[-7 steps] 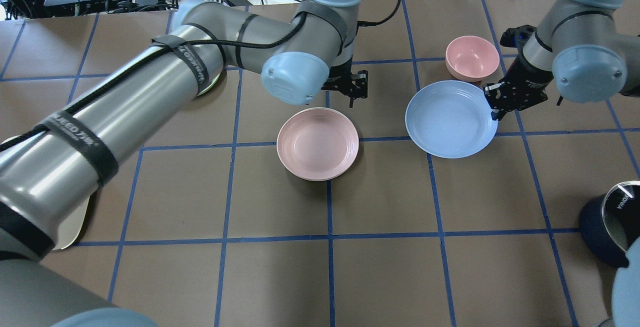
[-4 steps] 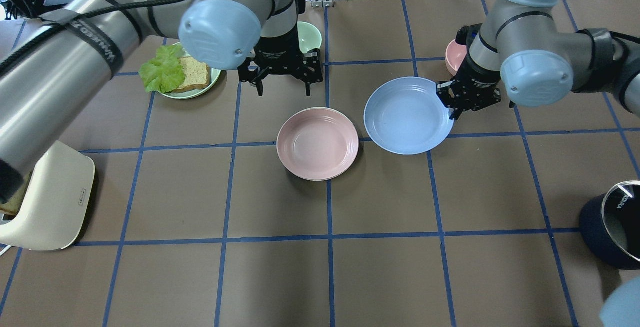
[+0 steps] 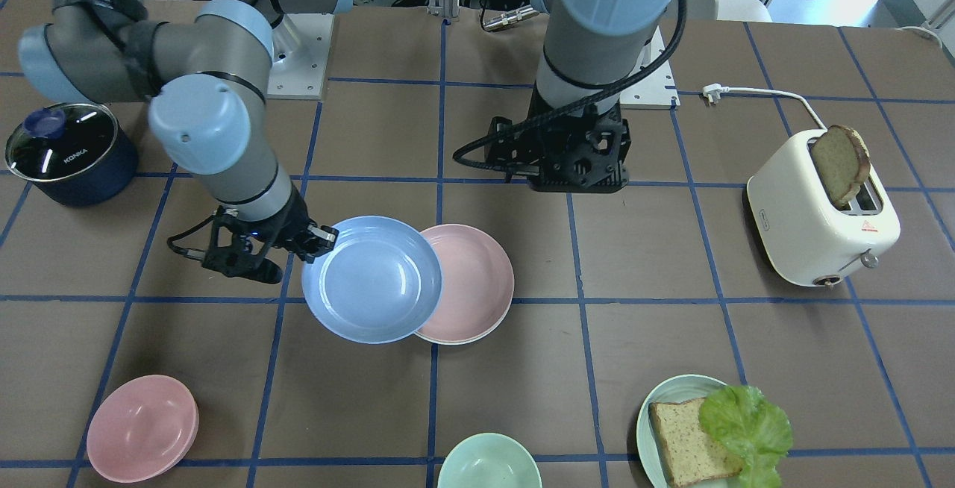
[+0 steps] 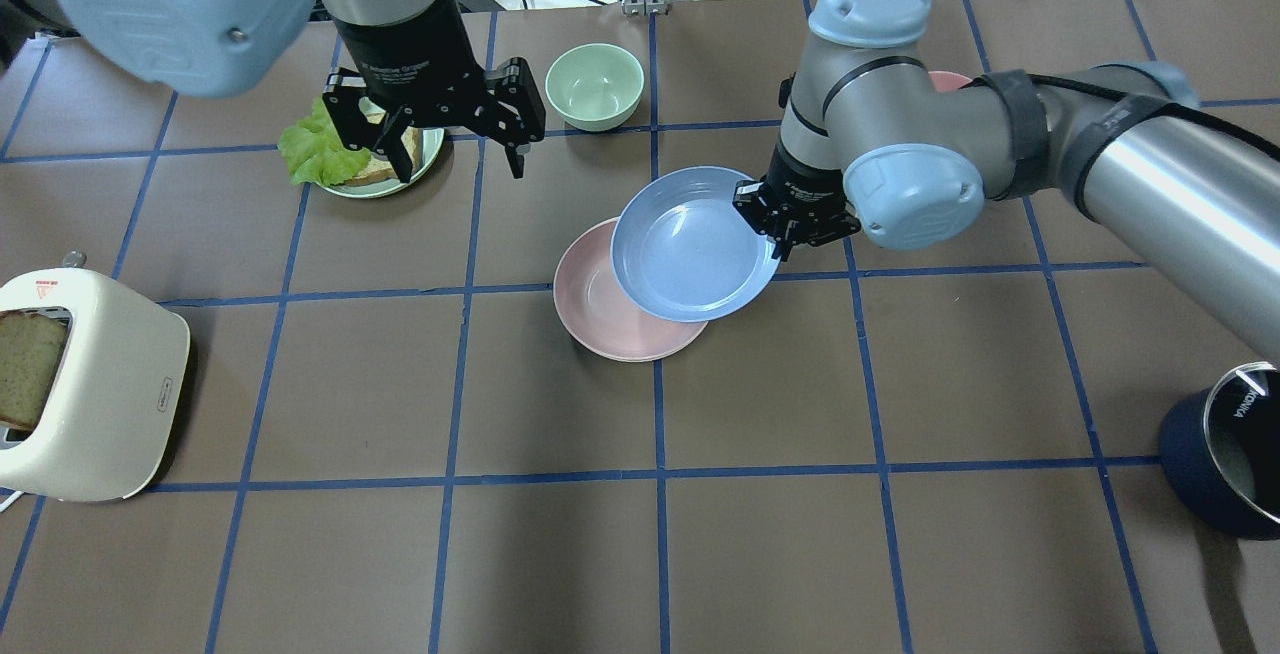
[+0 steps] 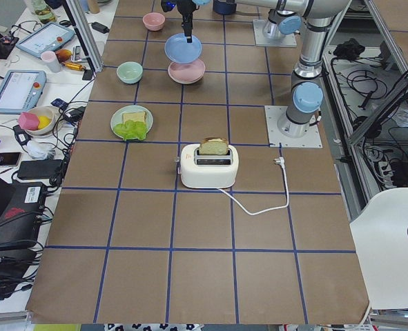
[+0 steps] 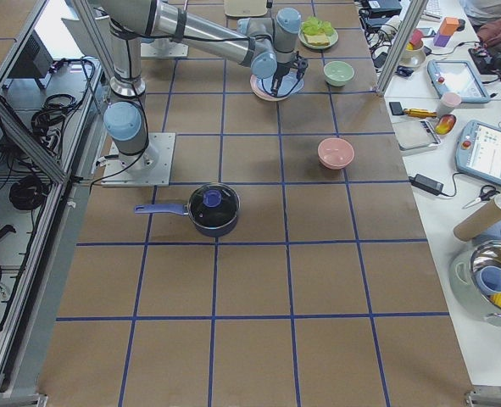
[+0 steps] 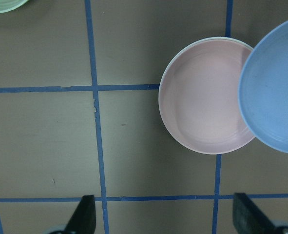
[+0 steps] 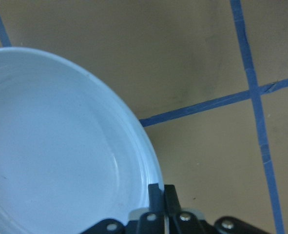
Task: Stack three plates with pink and blue
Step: 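Carry blue plate with right gripper and lower it onto pink plate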
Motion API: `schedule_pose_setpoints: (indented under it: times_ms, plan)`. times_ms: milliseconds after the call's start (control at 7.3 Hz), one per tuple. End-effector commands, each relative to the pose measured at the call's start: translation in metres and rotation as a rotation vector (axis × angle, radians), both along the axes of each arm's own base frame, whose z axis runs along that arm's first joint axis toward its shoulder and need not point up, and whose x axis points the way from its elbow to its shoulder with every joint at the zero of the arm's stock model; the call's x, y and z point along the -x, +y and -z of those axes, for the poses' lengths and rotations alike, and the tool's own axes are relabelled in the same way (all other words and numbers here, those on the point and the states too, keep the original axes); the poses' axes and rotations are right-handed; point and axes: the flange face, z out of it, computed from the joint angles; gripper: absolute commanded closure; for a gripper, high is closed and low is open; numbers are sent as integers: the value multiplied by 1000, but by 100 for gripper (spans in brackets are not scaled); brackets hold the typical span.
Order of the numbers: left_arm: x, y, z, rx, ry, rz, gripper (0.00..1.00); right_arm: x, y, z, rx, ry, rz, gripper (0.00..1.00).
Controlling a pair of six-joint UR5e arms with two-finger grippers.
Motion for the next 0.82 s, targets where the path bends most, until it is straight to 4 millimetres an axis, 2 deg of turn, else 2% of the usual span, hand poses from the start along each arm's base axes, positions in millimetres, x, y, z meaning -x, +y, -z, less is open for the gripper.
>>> schedule_pose_setpoints:
  times_ms: [0, 411, 548, 685]
  plan:
    - [-14, 13, -4, -5, -3, -25, 0, -37, 5, 14, -1, -37, 48, 100]
    - [-17, 13, 0, -2, 1, -31, 0, -52, 11, 34, -34, -31, 20, 100]
    - [-18, 14, 0, -2, -2, -30, 0, -53, 10, 38, -36, -29, 11, 65]
    - [-17, 14, -2, 2, 1, -30, 0, -53, 10, 41, -37, -23, 9, 36]
